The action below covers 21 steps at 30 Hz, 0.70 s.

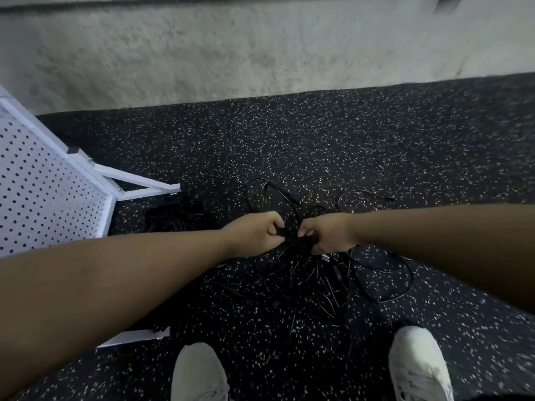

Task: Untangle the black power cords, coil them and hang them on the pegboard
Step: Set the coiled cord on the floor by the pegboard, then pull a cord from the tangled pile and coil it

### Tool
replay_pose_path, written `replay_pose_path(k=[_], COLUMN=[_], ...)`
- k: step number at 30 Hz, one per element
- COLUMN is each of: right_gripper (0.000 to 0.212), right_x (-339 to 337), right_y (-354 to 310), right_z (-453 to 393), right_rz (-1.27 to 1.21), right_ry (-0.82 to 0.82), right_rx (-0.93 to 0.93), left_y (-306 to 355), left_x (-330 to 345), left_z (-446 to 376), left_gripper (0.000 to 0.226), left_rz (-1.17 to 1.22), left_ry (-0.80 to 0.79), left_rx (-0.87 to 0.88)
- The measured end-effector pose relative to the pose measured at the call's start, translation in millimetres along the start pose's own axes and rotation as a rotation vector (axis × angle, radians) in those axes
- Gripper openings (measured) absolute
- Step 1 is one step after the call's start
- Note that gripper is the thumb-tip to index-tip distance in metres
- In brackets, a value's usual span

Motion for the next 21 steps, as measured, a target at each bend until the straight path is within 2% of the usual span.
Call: replay_pose_path(k=[2, 5, 7, 11, 14, 17, 21], right_gripper=[0.059, 0.038, 0.030, 0.021, 0.017, 0.021, 0.027], right_x=[6.7, 19.1, 20.3, -0.1, -26.1, -53.4, -79.2], right_y=[10.9, 19.7, 22.3, 26.1, 28.9, 27.5, 15.5], right_z=[-8.4, -17.5, -18.1, -4.9, 19.3, 54.1, 95.6], right_rz=[0.078, 0.182, 0.134, -0.168, -0.403, -0.529, -0.649], right_ry=[-0.056, -0.172, -0.144, 0.128, 0.405, 0.578, 0.681], right_rx=[0.002, -0.052, -0.096, -0.164, -0.141, -0.092, -0.080], left_y=[3.5, 10.3, 15.8, 21.3, 27.2, 44.9, 72.8], left_x=[13.6, 29.7, 37.1, 36.6, 16.8, -7.4, -34.6], left_z=[-12.5, -26.0, -32.0, -35.3, -30.9, -18.3, 13.0], left_gripper=[0.047, 0.055, 0.053, 0.014, 0.005, 0.019, 0.027], left_rz=[0.011, 0.006, -0.003, 0.117, 0.401, 0.559, 0.566], left_ry=[-0.106, -0.250, -0.297, -0.248, -0.176, -0.112, -0.101], left_rx=[-0.032, -0.068, -0.057, -0.026, -0.125, -0.139, -0.078])
Point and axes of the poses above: each hand's wrist, its own z-axis away from the middle knuckle, its own x-axis out of the palm, y = z × x, the point moved 4 cm from there along -z, towards the middle knuckle, and after that the axes turned 8 degrees about -x, right-handed, at the moved point
